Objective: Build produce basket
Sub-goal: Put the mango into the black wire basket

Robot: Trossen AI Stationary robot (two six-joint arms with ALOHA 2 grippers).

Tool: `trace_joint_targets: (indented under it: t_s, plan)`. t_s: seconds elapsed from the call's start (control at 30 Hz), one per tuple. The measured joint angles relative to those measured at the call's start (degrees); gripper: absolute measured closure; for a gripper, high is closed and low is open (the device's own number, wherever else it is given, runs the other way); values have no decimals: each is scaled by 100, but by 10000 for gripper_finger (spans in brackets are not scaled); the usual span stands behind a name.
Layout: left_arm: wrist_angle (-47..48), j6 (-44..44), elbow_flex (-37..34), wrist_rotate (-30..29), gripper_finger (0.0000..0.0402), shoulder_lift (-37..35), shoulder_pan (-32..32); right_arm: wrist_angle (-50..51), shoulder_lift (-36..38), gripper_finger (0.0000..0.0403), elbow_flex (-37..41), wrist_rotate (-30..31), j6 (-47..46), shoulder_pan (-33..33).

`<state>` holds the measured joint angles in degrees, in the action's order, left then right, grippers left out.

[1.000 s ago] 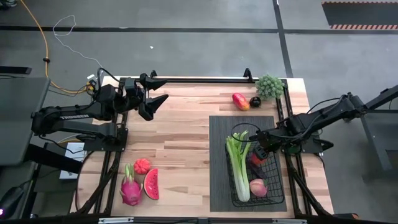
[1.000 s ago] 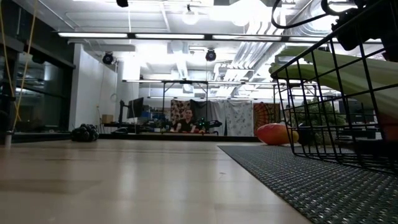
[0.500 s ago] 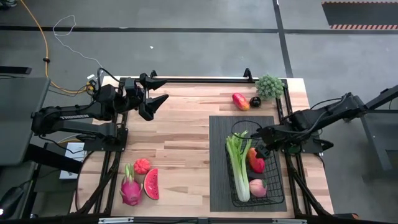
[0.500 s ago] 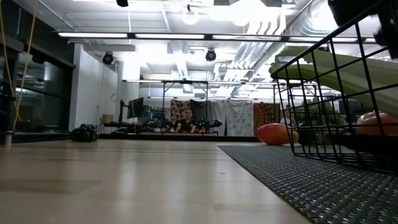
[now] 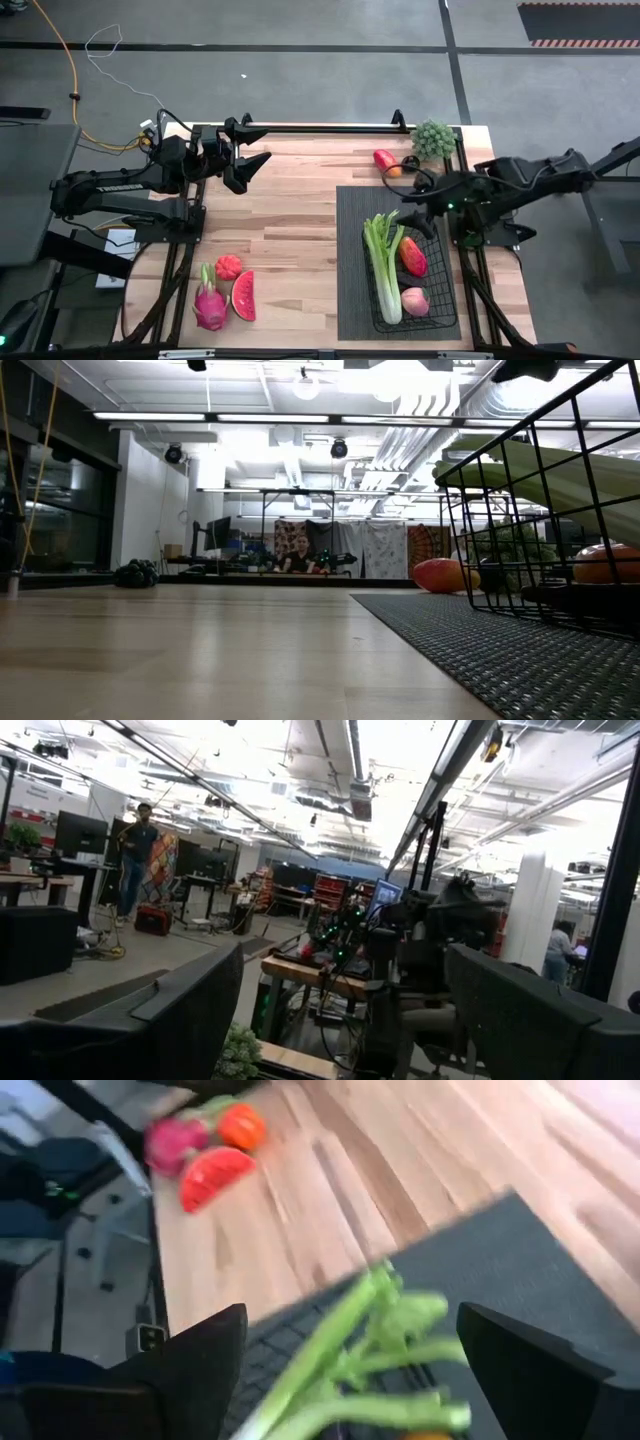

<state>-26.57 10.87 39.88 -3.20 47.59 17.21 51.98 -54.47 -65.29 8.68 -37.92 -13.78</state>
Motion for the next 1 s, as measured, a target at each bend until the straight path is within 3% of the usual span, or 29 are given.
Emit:
trace_joint_targets:
  t_s: [0.17, 0.3, 0.5, 1.0]
  plan:
    - [32, 73, 0, 73, 64, 0, 0, -1503, 612, 52, 1002, -393, 552, 600]
    - [36, 92, 1, 129, 64, 0, -2, -3386, 1082, 53, 1882, -612, 976, 1014]
    - [234, 93, 2, 127, 64, 0, 2, -5684, 1246, 53, 2761, -627, 1686, 1353]
    - [579, 459, 2, 450, 64, 0, -3, -6069, 1252, 53, 2595, -526, 1439, 1366]
